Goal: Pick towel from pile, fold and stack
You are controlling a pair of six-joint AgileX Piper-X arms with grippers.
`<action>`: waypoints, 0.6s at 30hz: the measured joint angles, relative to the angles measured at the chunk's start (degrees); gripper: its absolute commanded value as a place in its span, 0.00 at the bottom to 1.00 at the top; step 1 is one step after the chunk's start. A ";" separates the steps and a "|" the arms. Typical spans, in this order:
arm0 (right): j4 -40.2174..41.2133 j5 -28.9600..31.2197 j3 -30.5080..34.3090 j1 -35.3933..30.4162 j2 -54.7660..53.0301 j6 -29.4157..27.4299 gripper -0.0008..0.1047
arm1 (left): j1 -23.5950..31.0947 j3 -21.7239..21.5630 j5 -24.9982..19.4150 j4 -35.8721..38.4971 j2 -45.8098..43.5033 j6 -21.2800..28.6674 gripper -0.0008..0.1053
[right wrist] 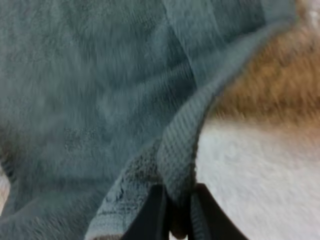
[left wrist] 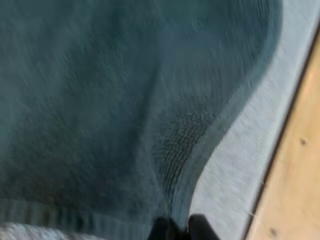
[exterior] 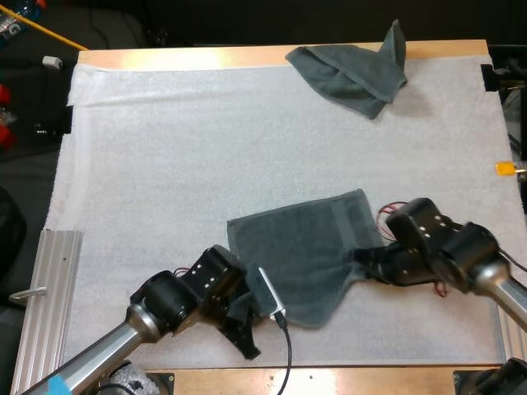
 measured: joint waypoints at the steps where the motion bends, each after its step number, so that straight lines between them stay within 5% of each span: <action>1: -1.25 -0.14 0.00 0.00 1.32 0.39 0.01 | 0.22 0.00 0.00 -1.54 0.75 -0.10 0.01; 18: -21.40 -0.26 0.00 -6.49 13.80 13.52 0.01 | 16.73 0.00 0.95 -14.66 13.37 -1.75 0.01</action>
